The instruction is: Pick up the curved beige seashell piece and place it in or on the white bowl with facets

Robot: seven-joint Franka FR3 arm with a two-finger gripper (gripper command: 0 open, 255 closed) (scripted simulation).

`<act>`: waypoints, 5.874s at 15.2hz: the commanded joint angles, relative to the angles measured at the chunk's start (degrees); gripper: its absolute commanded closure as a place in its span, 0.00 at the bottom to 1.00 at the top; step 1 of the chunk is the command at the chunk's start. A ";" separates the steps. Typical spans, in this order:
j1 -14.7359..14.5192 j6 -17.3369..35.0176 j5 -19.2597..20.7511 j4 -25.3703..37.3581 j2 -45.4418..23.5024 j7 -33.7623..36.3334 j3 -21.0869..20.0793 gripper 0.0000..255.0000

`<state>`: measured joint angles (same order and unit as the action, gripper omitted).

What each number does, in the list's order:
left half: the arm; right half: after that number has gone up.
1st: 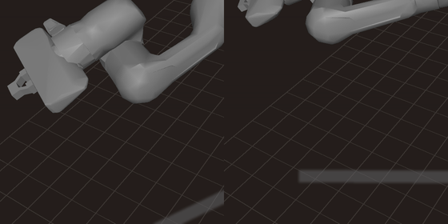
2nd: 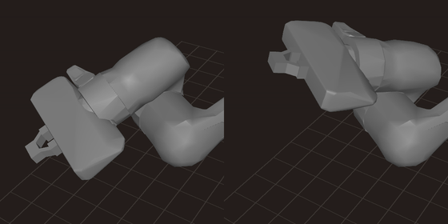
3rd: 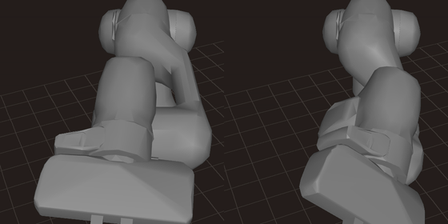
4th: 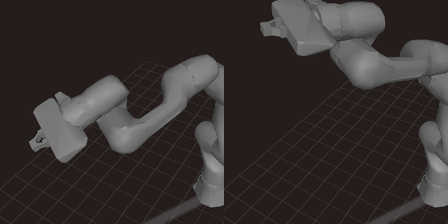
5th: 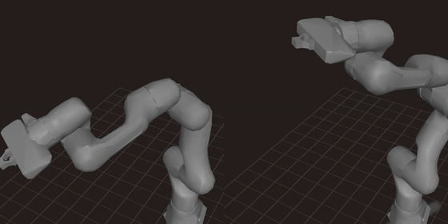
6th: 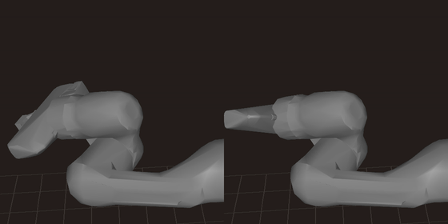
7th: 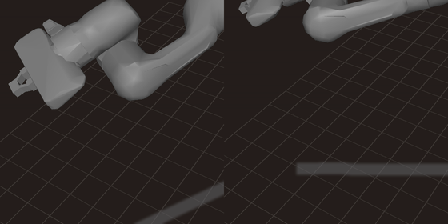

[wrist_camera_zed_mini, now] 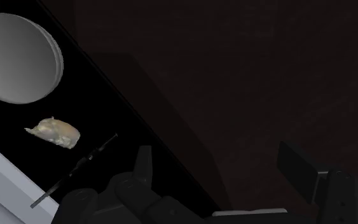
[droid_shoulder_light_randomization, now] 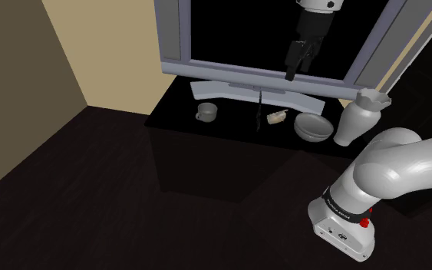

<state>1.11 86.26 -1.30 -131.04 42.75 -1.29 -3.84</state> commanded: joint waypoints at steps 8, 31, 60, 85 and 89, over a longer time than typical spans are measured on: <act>1.14 6.39 3.55 -3.36 -5.84 -12.90 9.26 0.00; 5.31 22.20 -3.26 14.29 -53.57 -56.97 28.92 0.00; 12.66 25.19 -10.12 29.28 -78.53 -70.52 25.61 1.00; 5.22 47.00 0.72 8.18 -66.97 -63.05 31.39 0.00; 6.00 49.77 -0.27 7.41 -69.05 -63.73 30.77 0.00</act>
<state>6.86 135.30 -1.26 -123.64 -25.60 -64.82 27.14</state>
